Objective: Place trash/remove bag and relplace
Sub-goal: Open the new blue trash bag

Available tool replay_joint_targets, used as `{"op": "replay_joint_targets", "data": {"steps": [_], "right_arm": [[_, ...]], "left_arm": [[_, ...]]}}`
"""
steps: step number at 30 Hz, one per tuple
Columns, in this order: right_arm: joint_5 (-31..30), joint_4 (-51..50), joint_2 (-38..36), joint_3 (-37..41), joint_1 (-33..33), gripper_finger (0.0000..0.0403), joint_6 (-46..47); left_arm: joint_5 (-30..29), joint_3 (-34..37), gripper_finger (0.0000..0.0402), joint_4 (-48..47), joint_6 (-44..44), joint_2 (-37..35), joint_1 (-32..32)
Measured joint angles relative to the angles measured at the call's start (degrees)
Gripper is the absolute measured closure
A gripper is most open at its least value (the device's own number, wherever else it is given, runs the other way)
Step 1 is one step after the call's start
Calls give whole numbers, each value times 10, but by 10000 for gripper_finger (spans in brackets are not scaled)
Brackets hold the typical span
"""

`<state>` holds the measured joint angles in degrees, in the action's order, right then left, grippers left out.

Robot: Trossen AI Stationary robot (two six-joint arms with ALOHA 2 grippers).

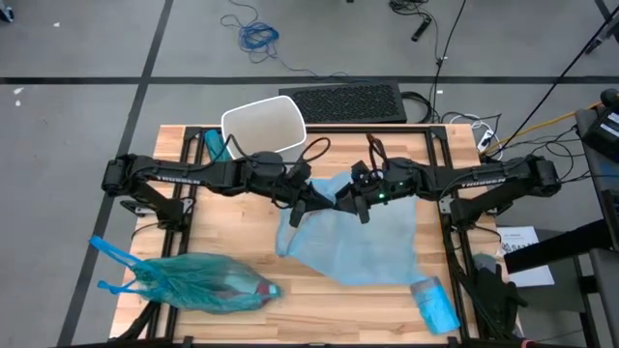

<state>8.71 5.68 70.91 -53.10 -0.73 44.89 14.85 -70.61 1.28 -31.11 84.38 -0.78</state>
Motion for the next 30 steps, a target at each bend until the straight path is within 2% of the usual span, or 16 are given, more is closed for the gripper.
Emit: {"op": "replay_joint_targets", "data": {"steps": [2,3,9,16,19,26,30], "right_arm": [[17,2,0,0,0,370,-10],[20,1,0,0,-2,386,-16],[32,-3,0,0,-5,401,-12],[35,-7,-3,0,-5,403,-14],[35,-7,-9,0,-8,403,-15],[32,2,-50,-1,-9,403,-20],[22,1,-78,-1,-8,403,-26]], "left_arm": [[-2,0,402,0,3,0,-2],[-2,0,402,1,4,0,-3],[26,-24,402,16,36,-6,-3],[21,-71,390,-34,66,-34,-4],[-25,-91,373,-114,102,-53,-9],[-204,-171,332,-432,230,-73,-25],[-270,-203,299,-536,262,-74,-40]]}}
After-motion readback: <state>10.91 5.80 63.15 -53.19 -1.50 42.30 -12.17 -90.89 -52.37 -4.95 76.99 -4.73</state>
